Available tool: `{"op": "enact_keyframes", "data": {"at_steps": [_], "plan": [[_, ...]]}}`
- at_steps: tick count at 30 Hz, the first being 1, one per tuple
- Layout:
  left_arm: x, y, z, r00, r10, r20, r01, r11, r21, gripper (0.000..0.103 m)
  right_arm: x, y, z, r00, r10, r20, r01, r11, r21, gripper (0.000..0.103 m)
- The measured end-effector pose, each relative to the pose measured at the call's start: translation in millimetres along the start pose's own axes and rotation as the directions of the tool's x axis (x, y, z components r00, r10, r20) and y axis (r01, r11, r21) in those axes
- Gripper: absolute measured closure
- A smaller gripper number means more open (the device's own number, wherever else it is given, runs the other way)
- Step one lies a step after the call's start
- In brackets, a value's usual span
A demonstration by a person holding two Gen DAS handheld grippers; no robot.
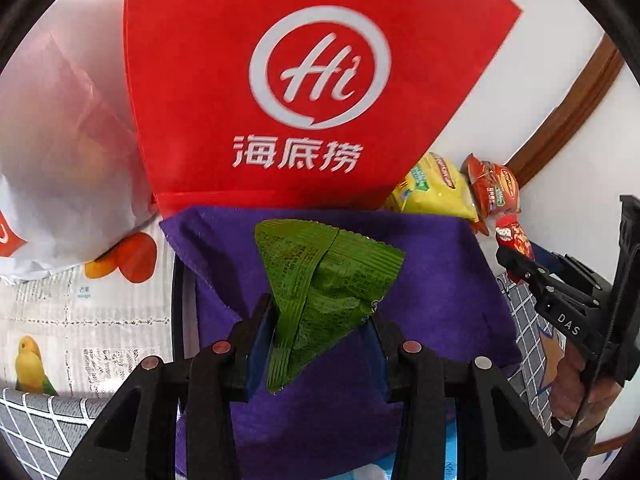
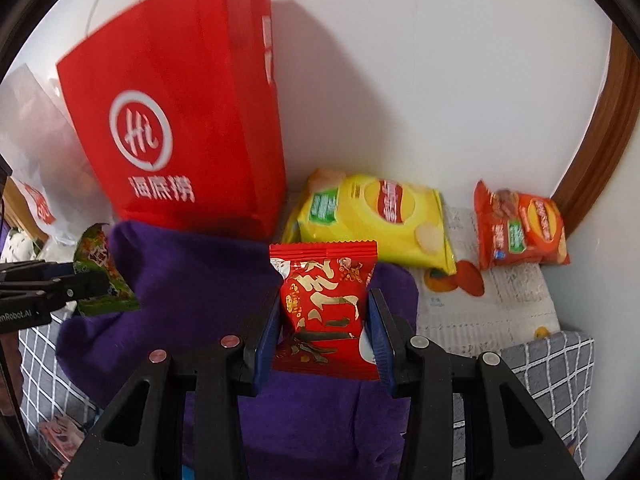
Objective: Organize snacks
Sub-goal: 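Carry the red packet in the right gripper while the left gripper carries the green packet over the purple towel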
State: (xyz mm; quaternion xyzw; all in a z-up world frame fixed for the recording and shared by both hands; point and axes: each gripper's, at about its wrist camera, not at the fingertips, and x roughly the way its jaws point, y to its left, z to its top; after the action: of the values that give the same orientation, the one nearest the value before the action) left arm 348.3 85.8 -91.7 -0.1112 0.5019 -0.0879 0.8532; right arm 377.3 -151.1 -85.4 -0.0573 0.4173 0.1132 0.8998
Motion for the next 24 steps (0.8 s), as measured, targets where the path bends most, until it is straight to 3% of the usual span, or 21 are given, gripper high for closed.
{"op": "enact_keyframes", "data": {"at_steps": [7, 14, 24], "plan": [[0.7, 18.5, 3.6, 1.000, -0.015, -0.005, 0.015, 0.998, -0.060, 0.063, 13.2, -5.2, -4.8, 0.999, -0.001, -0.032, 0.002, 1.000, 0.009, 0.061], [16.0, -0.9, 0.4, 0.996, -0.079, -0.040, 0.077, 0.996, -0.034, 0.063, 24.8, -5.6, -7.9, 0.997, 0.007, -0.075, -0.007, 1.000, 0.000, 0.061], [33.4, -8.4, -4.4, 0.991, -0.089, -0.098, 0.086, 0.996, -0.029, 0.063, 39.5, -0.1, -11.7, 0.991, 0.004, -0.133, -0.006, 1.000, -0.018, 0.061]]}}
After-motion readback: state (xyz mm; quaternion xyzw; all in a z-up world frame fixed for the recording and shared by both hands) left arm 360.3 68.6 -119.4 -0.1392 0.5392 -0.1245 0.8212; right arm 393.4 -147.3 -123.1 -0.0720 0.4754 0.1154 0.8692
